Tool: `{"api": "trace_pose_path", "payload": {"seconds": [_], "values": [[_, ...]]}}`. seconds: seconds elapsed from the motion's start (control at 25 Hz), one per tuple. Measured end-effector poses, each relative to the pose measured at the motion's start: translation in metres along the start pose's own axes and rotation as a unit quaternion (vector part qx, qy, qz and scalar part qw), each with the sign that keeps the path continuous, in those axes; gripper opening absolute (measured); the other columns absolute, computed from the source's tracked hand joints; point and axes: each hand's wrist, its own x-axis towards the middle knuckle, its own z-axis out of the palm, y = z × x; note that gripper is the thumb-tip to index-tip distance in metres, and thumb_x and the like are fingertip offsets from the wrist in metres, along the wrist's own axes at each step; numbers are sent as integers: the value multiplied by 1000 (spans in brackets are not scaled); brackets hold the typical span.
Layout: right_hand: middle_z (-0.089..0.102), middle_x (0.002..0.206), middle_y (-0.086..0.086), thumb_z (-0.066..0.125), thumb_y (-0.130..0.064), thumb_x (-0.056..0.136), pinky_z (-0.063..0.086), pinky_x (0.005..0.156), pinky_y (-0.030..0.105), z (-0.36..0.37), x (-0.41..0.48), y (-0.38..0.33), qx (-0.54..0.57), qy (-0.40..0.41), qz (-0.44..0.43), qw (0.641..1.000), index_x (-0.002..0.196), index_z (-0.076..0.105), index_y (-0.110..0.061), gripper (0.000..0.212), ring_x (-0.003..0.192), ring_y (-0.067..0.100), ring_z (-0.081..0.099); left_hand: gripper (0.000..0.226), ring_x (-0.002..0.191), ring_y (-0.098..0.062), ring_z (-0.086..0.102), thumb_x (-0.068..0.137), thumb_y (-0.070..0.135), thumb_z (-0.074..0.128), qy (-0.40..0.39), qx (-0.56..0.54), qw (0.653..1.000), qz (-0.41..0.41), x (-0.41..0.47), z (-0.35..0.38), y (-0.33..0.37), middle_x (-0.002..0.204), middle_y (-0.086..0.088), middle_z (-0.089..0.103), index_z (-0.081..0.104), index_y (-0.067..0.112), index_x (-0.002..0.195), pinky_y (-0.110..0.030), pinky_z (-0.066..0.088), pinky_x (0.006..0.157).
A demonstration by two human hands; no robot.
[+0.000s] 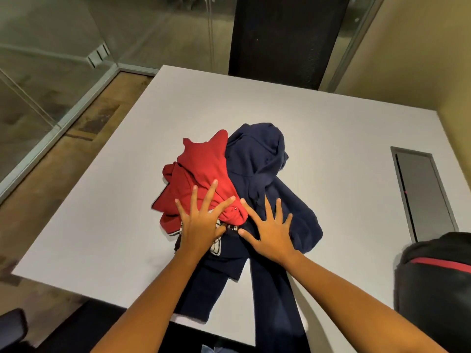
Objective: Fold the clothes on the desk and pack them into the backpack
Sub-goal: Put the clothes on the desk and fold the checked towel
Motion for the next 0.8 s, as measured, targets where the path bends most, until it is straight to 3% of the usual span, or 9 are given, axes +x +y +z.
{"api": "trace_pose_path", "payload": {"seconds": [0.36, 0.56, 0.8], "values": [[-41, 148, -10, 28, -79, 86, 0, 100, 82, 5, 106, -36, -14, -11, -99, 995, 141, -16, -61, 72, 142, 49, -20, 93, 145, -44, 8, 66, 39, 82, 18, 11, 992, -121, 43, 5, -65, 163, 6, 2, 30, 52, 143, -83, 18, 95], [-30, 157, -6, 27, -79, 86, 0, 99, 83, 9, 170, -67, -22, -7, -107, 994, 141, -15, -61, 72, 142, 48, -22, 95, 146, -42, 6, 66, 35, 83, 21, 27, 990, -139, 82, 4, -114, 163, 6, 0, 29, 52, 143, -83, 17, 96], [-38, 151, -9, 25, -80, 84, -2, 97, 83, 17, 254, -113, -20, 34, -106, 994, 144, -11, -58, 73, 141, 50, -19, 98, 145, -42, 10, 66, 35, 81, 34, 53, 989, -137, 140, 3, -187, 163, 5, 1, 26, 53, 144, -83, 19, 95]]}}
